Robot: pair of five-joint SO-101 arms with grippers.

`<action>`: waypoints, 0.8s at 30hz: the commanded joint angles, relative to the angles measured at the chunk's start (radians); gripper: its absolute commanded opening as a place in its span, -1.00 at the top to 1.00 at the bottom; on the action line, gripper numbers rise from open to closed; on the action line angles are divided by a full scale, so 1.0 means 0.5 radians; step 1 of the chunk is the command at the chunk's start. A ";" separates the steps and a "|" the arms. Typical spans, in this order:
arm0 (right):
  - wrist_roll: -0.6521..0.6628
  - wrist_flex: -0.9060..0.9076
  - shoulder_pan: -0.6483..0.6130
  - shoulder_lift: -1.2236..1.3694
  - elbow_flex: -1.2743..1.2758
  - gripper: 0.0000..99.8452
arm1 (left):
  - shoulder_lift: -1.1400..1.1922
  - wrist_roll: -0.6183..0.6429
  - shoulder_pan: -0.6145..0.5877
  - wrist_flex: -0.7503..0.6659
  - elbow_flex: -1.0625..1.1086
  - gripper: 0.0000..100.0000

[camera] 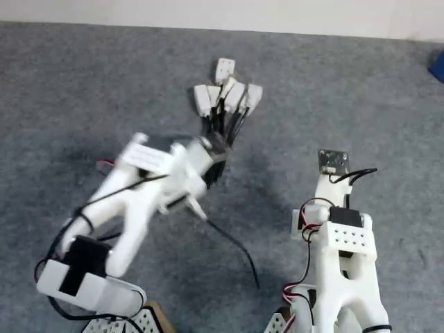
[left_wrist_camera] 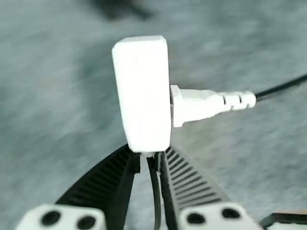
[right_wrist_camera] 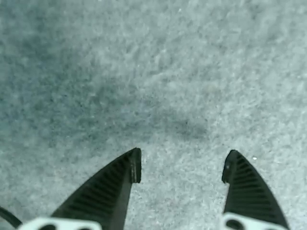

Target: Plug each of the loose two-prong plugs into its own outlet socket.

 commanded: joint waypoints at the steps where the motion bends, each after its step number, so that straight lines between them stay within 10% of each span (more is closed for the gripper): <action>1: 0.025 -0.026 0.020 0.005 -0.008 0.46 | -0.026 -0.114 -0.376 0.203 -0.358 0.99; 12: 0.025 -0.026 0.020 0.008 -0.008 0.46 | -0.005 -0.396 -1.327 0.362 -1.100 0.99; 24: 0.025 -0.026 0.020 0.005 -0.005 0.46 | 0.219 -0.411 -2.150 -0.411 -1.146 0.99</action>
